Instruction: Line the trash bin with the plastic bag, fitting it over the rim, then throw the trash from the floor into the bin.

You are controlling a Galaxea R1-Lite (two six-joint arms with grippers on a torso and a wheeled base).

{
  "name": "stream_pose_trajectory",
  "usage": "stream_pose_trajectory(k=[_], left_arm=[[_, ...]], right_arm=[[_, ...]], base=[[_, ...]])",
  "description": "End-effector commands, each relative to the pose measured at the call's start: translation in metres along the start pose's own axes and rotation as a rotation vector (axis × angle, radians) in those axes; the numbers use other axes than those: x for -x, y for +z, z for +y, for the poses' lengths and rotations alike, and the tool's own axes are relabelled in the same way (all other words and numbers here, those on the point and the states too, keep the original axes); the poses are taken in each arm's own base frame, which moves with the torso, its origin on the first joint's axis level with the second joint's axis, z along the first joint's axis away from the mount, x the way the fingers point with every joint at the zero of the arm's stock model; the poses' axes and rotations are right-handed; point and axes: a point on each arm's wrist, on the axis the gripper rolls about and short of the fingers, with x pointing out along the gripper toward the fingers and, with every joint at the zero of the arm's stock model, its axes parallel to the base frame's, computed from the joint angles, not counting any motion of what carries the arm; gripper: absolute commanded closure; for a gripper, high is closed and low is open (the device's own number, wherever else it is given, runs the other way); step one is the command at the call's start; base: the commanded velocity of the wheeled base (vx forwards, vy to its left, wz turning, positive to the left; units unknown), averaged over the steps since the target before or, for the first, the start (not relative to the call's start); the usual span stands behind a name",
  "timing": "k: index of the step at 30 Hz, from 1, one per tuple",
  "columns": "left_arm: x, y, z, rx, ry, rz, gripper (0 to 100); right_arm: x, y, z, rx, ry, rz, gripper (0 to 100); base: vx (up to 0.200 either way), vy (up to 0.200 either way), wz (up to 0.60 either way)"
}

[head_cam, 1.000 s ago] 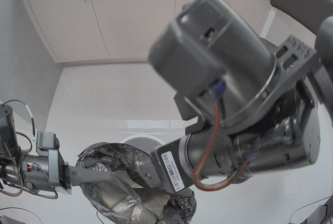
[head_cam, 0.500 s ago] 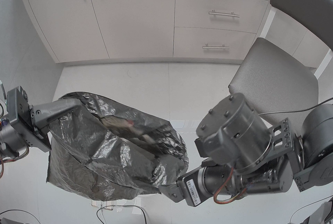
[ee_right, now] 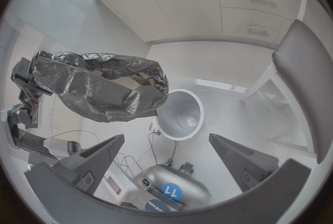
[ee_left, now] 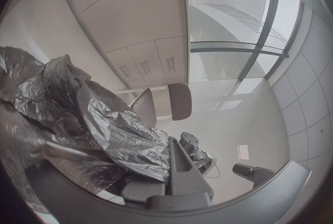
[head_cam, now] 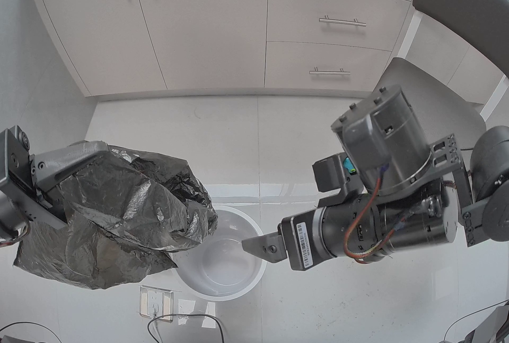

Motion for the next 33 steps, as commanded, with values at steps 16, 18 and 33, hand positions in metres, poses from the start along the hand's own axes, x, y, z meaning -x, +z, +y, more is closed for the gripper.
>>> stream_pose_trajectory(k=[16,18,33], left_arm=[[0.019,-0.017,-0.037,-0.080,-0.168,0.117,100],[0.019,-0.017,-0.037,-0.081,-0.170,0.118,100],[0.023,-0.018,-0.046,-0.111,-0.198,0.109,100]], right_arm=[[-0.058,0.013,0.014,-0.175,0.103,0.039,0],[-0.064,0.010,0.020,-0.186,0.098,0.043,0],[-0.087,-0.001,0.021,-0.230,0.072,0.099,0]], base=[[0.000,0.000,0.00],[0.000,0.000,0.00],[0.000,0.000,0.00]])
